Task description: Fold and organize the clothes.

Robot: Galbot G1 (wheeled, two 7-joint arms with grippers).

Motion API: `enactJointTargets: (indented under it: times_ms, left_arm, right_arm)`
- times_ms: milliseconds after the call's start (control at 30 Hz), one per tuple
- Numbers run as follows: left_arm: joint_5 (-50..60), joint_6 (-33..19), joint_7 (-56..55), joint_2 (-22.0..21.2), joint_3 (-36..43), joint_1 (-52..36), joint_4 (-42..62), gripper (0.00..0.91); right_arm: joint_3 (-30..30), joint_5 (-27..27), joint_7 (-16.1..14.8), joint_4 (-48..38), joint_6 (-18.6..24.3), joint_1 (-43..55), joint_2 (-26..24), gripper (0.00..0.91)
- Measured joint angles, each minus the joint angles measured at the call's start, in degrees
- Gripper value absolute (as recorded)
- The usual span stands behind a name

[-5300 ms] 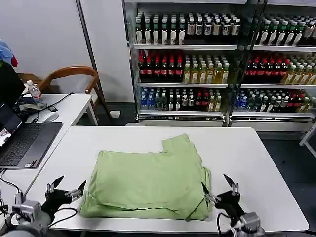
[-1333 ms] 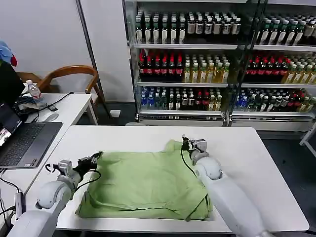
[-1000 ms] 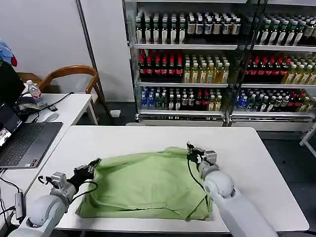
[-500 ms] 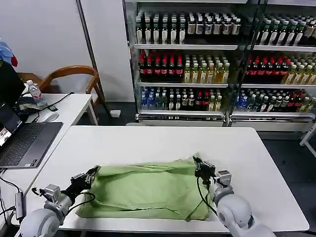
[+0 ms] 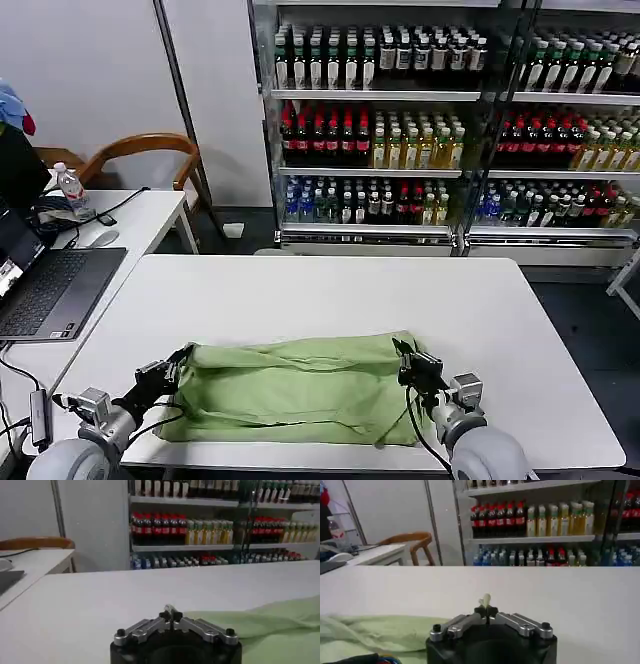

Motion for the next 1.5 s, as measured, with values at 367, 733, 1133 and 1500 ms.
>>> enactJointTargets:
  times_ms: [367,733,1133,1500]
  left_arm:
    - [-0.87,0.56,-0.29,0.34,-0.97,3.26,-2.34,0.050]
    - [0.09,2.64,-2.42,0.11,-1.17,5.73,-3.81,0.050]
    - [0.09,5.53,-3.22,0.35,-2.73,8.01,-5.62,0.050]
    - [-0.78,6.86,-3.36,0.89,-4.62,9.07,-7.22,0.050]
  right_arm:
    - [1.10,-0.11,-0.07,0.49,-0.05,-1.51,-0.10,0.000]
    - [1.34,-0.96,-0.50,-0.20,0.24,-2.51,0.39,0.000]
    - [1.46,-1.54,-0.42,-1.03,0.26,-2.97,0.49,0.000]
    - [1.62,-2.08,-0.31,-0.99,-0.15,-3.55,0.28,0.000]
